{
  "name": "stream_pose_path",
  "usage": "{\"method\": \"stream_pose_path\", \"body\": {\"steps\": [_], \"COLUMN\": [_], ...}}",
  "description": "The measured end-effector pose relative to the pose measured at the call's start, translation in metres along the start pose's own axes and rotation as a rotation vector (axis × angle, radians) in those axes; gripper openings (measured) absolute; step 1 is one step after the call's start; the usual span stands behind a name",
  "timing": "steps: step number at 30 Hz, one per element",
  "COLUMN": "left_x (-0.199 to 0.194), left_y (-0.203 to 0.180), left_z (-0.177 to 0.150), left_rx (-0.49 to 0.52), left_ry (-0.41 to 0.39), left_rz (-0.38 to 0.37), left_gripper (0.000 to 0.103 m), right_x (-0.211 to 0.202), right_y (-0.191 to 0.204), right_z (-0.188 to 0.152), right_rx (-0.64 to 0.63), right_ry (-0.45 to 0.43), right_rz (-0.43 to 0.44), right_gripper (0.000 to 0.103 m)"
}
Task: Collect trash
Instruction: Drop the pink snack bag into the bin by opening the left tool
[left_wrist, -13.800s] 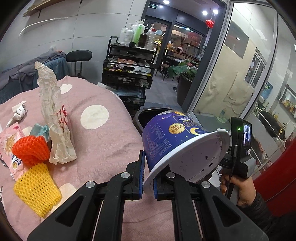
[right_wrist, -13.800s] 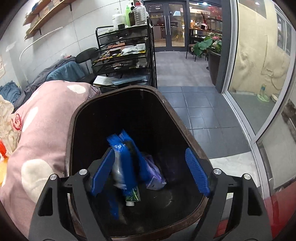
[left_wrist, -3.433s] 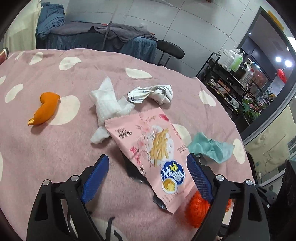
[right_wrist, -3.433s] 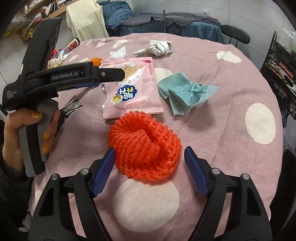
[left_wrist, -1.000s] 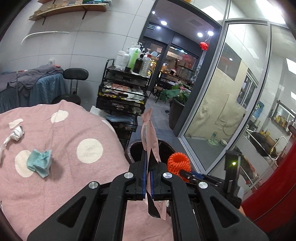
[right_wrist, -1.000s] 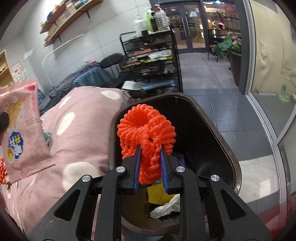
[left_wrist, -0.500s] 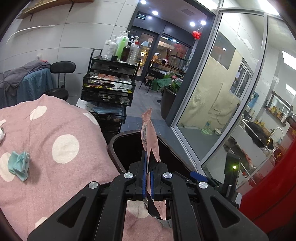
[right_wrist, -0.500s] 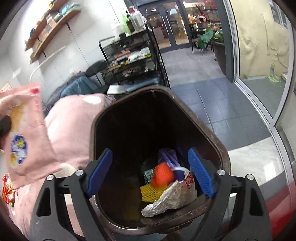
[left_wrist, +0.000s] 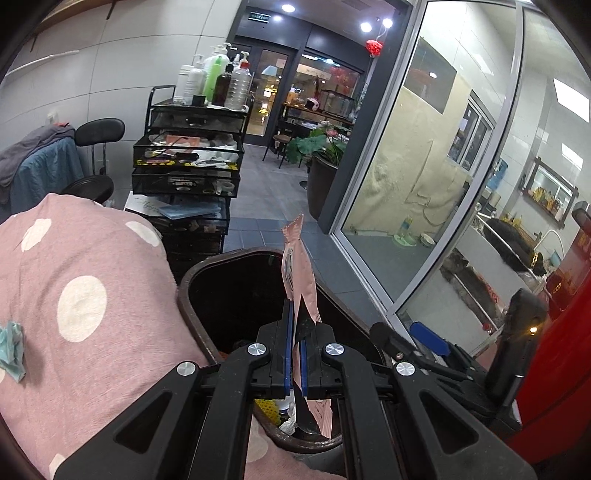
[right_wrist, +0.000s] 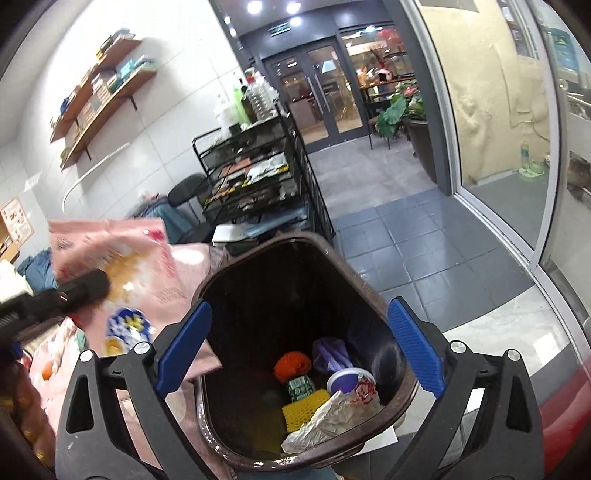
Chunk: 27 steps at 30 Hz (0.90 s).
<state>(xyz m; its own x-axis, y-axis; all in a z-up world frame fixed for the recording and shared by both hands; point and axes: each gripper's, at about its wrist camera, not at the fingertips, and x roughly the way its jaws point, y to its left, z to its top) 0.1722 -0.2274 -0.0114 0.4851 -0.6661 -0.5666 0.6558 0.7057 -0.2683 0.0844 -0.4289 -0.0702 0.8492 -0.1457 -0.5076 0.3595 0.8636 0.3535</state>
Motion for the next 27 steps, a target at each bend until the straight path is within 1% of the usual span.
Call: {"method": "stream_pose_path", "body": {"steps": [3,6,10,12,13,15,17,18,19,20,21,23,27], "left_x": [0.011,0.019,0.032,0.038,0.041,0.046,0.048,0.047,0.046,0.045,0.044,0.039,0.022], "left_y": [-0.003,-0.005,-0.009,-0.009,-0.009,-0.007,-0.005,-0.004,-0.002,0.0,0.001,0.002,0.001], "left_z": [0.0,-0.001,-0.004,-0.004,-0.005,-0.006,-0.009,-0.01,-0.01,-0.01,-0.01,-0.009,-0.01], "left_rx": [0.003,0.009,0.019,0.019,0.02,0.02,0.013,0.002,-0.01,-0.018,-0.025,-0.036,-0.031], "left_ry": [0.021,0.043,0.086,0.094,0.103,0.119,0.12,0.115,0.111,0.109,0.106,0.093,0.048], "left_rz": [-0.002,0.0,0.007,0.018,0.023,0.023,0.035,0.036,0.034,0.035,0.036,0.041,0.046], "left_gripper": [0.004,0.004,0.004,0.004,0.007,0.017,0.052,0.06,0.07,0.076,0.078,0.086,0.093], "right_x": [-0.006,-0.009,-0.012,-0.013,-0.013,-0.014,-0.015,-0.016,-0.017,-0.017,-0.017,-0.017,-0.014], "right_y": [-0.007,-0.014,-0.021,-0.024,-0.025,-0.028,-0.029,-0.03,-0.03,-0.031,-0.032,-0.034,-0.036], "right_z": [0.004,0.008,0.01,0.011,0.011,0.011,0.011,0.012,0.012,0.012,0.013,0.013,0.013], "right_rx": [0.023,0.06,0.08,0.092,0.099,0.113,0.118,0.118,0.119,0.121,0.128,0.139,0.154], "right_ry": [-0.033,-0.041,-0.046,-0.049,-0.05,-0.053,-0.059,-0.064,-0.066,-0.067,-0.07,-0.075,-0.062], "right_rz": [-0.047,-0.063,-0.075,-0.082,-0.084,-0.086,-0.091,-0.097,-0.101,-0.104,-0.107,-0.109,-0.088], "right_gripper": [0.095,0.096,0.096,0.097,0.097,0.097,0.097,0.097,0.097,0.097,0.097,0.097,0.097]}}
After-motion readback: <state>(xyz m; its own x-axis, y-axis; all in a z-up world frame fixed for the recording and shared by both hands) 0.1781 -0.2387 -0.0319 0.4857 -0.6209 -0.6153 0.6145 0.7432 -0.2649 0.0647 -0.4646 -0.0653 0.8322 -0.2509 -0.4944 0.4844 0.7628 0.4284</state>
